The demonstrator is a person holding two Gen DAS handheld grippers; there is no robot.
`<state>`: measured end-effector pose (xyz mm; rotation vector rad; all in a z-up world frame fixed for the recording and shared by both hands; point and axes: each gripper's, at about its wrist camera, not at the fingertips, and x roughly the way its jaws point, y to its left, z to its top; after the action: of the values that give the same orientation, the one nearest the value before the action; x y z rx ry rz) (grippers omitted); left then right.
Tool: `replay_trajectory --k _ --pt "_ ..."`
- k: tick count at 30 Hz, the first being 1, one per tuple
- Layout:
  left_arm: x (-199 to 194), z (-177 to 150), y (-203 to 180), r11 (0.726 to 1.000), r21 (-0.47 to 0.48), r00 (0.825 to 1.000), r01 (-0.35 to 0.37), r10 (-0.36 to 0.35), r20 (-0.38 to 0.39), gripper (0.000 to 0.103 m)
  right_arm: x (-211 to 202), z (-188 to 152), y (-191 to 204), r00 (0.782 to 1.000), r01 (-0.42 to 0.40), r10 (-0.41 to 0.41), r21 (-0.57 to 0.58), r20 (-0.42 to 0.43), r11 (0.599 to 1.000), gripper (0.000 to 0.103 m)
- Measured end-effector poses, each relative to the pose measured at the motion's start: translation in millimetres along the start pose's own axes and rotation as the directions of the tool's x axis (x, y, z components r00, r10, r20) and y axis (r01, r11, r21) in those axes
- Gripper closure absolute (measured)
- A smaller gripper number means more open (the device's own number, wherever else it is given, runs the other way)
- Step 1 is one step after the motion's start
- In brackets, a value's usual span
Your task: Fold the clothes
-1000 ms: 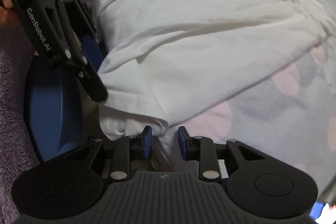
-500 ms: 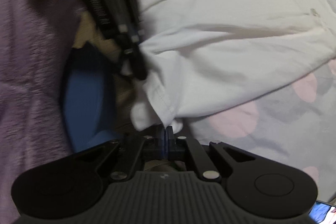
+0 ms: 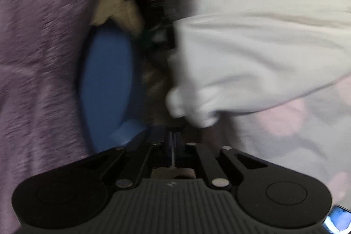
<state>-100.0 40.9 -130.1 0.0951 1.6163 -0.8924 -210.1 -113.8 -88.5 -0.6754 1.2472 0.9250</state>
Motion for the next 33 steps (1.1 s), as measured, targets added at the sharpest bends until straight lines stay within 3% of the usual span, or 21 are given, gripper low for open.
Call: replay_trajectory --k 1,2,3,7,10,12,13,14,22,29,33 --pt "0 0 -1 1.000 0.005 1.000 -0.004 0.004 0.001 0.101 -1 -2 -4 0.999 0.037 -0.038 0.010 0.018 0.999 0.088" --pt "0 1 -1 1.000 -0.001 1.000 -0.003 0.003 0.002 0.101 0 -1 -8 0.998 0.050 -0.050 0.013 0.030 0.999 0.071" --pt "0 1 0 1.000 -0.009 1.000 -0.003 0.003 0.002 0.101 4 -1 -8 0.998 0.050 -0.050 0.004 0.036 0.999 0.060" --pt "2 2 -1 1.000 -0.013 1.000 -0.002 0.002 0.005 0.101 26 -1 6 0.996 0.085 -0.083 -0.102 0.015 0.991 0.060" --pt "3 3 -2 1.000 -0.015 1.000 0.001 -0.001 0.008 0.101 36 -2 16 0.993 0.114 -0.107 -0.169 0.048 0.979 0.060" --pt "1 1 1 1.000 -0.014 1.000 0.005 -0.005 0.010 0.101 41 -3 23 0.990 0.134 -0.120 -0.209 0.076 0.969 0.064" --pt "-1 1 1 1.000 -0.014 1.000 0.007 -0.007 0.011 0.101 42 -3 25 0.988 0.148 -0.131 -0.225 0.087 0.963 0.070" --pt "-2 1 1 1.000 -0.012 1.000 0.012 -0.012 0.012 0.101 42 -3 26 0.986 0.154 -0.136 -0.228 0.091 0.961 0.093" --pt "-5 3 -1 0.997 0.005 0.997 0.072 -0.072 -0.001 0.101 12 -2 35 0.998 0.046 -0.038 -0.172 0.049 0.984 0.096" --pt "10 6 4 0.997 -0.017 0.996 0.070 -0.070 -0.060 0.101 21 2 38 1.000 0.025 -0.026 -0.111 -0.008 0.994 0.096" --pt "17 4 4 0.999 -0.014 0.993 0.034 -0.035 -0.111 0.100 26 -2 30 0.997 -0.027 0.019 -0.097 -0.080 0.995 0.096"
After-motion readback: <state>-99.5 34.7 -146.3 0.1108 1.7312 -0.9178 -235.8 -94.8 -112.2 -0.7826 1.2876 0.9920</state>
